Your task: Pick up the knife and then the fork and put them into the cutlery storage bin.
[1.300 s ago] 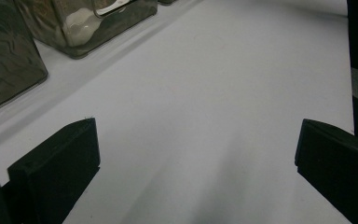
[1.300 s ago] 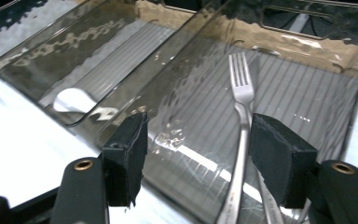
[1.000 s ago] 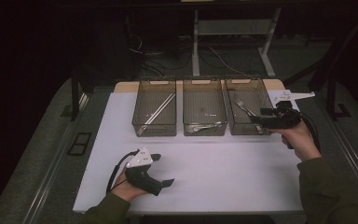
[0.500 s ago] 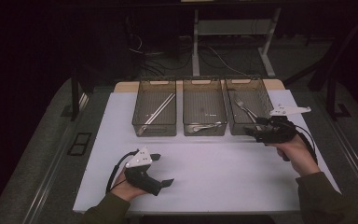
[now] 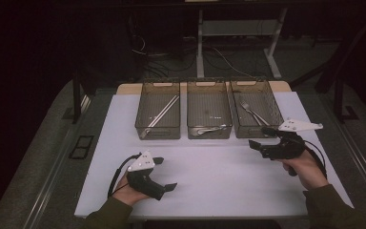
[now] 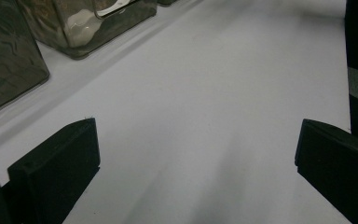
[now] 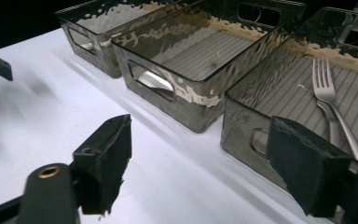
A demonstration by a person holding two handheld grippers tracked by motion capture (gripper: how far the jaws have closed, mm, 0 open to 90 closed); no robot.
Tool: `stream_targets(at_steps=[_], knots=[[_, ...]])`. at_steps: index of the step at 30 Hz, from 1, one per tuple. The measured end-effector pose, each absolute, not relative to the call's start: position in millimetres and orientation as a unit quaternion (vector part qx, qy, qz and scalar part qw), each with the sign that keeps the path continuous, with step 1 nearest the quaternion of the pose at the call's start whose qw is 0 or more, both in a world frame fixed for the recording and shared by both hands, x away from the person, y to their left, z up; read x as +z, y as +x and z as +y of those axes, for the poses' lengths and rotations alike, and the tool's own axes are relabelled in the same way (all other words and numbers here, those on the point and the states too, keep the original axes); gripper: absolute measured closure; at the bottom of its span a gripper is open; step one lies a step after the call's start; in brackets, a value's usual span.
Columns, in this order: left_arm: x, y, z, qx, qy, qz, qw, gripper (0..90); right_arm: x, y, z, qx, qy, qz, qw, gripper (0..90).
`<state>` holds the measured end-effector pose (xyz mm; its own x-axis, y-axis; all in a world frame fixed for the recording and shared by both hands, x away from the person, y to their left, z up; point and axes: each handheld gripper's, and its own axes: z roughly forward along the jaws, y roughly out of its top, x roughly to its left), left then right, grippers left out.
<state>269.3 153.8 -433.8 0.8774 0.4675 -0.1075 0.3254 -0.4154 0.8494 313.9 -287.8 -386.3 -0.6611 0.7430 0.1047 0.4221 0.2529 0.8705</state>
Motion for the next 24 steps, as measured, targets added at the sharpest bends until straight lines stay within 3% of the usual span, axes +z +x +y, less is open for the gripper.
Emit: stream_targets(at_steps=[24], knots=[[-433.7, 268.5, 153.1, 0.073, 0.843, 0.232, 0.480, 0.0, -415.1, 276.5, -289.6, 0.485, 0.369, 0.777, 0.159, 19.4]])
